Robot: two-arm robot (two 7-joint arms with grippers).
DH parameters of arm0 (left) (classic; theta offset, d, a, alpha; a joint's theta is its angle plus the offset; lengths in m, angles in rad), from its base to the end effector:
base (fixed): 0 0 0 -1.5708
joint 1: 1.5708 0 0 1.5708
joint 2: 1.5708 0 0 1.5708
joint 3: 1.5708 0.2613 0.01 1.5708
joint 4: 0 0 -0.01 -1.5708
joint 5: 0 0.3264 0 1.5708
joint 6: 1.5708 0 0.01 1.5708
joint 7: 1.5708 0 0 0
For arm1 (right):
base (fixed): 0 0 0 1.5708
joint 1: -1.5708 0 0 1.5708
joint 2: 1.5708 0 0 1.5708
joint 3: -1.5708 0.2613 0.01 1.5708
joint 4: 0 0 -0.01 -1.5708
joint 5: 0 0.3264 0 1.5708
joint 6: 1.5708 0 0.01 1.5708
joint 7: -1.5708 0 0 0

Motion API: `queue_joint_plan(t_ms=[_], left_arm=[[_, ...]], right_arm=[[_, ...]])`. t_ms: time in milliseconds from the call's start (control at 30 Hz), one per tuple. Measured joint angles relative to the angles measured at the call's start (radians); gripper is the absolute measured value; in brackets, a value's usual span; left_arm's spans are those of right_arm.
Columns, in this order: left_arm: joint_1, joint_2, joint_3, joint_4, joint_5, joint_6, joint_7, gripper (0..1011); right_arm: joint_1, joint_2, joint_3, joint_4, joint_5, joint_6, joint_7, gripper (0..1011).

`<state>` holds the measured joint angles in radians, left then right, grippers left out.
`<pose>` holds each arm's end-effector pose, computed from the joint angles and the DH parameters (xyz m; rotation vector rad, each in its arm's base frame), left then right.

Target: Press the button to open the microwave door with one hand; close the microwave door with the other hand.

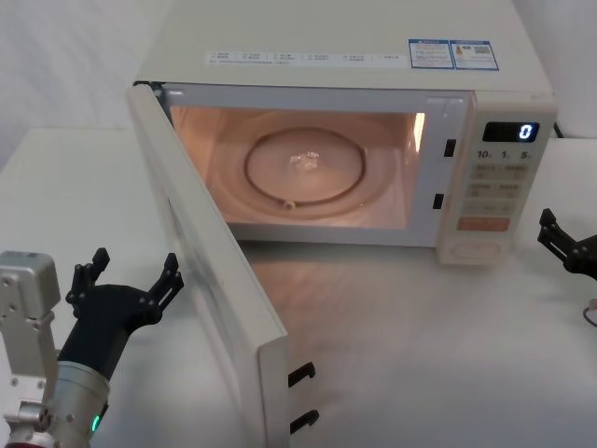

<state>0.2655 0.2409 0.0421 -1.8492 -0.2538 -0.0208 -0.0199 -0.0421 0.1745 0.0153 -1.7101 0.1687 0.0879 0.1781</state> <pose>0.2778 0.0288 -0.2584 -0.0380 0.0141 1.4461 0.3350 -0.0442 -0.2353 0.0010 -0.0131 -1.3841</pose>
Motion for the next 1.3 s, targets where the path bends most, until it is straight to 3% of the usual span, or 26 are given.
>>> queue_joint_plan(t_ms=[800, 1000, 1300], left_arm=[[0.0, 0.0, 0.0, 0.0, 0.0, 0.0, 0.0, 999], [0.0, 0.0, 0.0, 0.0, 0.0, 0.0, 0.0, 884], [0.0, 0.0, 0.0, 0.0, 0.0, 0.0, 0.0, 590]], right_arm=[[0.0, 0.0, 0.0, 0.0, 0.0, 0.0, 0.0, 1003], [0.0, 0.0, 0.0, 0.0, 0.0, 0.0, 0.0, 1002], [0.0, 0.0, 0.0, 0.0, 0.0, 0.0, 0.0, 1002]])
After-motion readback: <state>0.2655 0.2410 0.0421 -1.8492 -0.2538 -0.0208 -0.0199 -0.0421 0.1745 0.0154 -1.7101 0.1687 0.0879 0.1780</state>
